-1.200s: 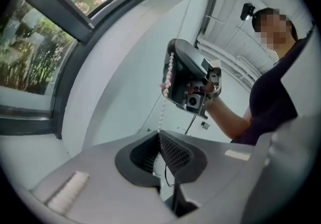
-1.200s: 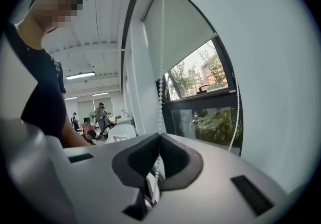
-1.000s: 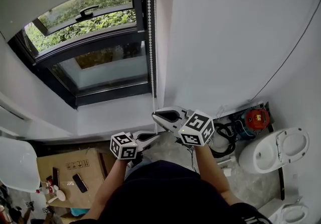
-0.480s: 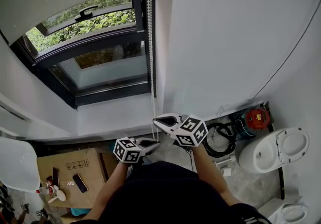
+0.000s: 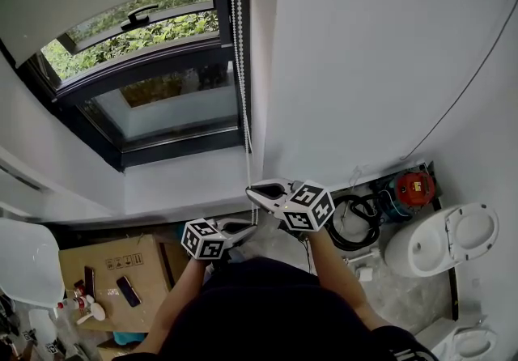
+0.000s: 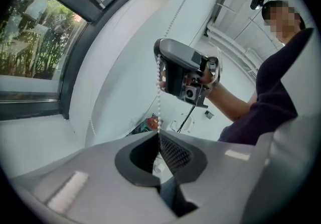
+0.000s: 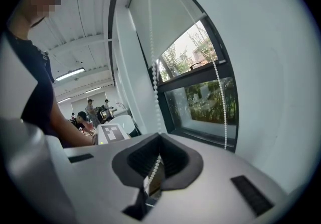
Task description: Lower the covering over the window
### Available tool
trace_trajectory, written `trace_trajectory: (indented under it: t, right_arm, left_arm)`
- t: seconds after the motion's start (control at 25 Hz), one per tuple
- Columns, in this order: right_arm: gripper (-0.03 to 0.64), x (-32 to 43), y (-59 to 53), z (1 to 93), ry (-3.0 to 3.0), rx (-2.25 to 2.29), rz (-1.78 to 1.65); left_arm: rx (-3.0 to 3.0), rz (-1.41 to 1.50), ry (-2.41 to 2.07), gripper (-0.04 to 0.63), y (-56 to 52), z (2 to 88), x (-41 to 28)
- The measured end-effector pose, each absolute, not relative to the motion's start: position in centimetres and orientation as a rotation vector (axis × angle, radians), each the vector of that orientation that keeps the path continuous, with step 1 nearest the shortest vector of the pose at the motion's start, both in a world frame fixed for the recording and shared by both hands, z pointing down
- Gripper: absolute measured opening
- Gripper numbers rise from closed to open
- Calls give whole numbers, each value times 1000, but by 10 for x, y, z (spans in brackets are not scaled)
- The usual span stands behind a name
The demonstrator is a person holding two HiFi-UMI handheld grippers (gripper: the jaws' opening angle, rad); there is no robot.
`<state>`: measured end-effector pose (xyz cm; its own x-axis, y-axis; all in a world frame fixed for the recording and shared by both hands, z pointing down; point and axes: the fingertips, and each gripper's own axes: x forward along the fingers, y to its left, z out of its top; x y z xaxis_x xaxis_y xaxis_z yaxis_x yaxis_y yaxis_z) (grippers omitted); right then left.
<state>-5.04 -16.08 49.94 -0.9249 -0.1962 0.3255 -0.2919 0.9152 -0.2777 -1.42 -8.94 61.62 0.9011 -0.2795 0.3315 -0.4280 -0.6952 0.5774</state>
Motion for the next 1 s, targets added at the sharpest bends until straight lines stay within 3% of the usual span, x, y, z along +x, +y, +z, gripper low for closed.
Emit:
trace_trajectory:
  t: [0.36, 0.44, 0.52, 1.0]
  right_arm:
    - [14, -45, -165, 502, -2770, 383, 498]
    - [14, -44, -164, 501, -2770, 384, 496]
    - [14, -43, -162, 501, -2771, 384, 495]
    - [12, -46, -156, 504, -2757, 366, 476]
  left_arm:
    - [2400, 322, -582, 15, -94, 613, -24]
    - [2415, 294, -606, 44, -99, 603, -30]
    - [2436, 225, -642, 104, -108, 585, -38]
    - [2765, -98, -853, 107, -158, 409, -73]
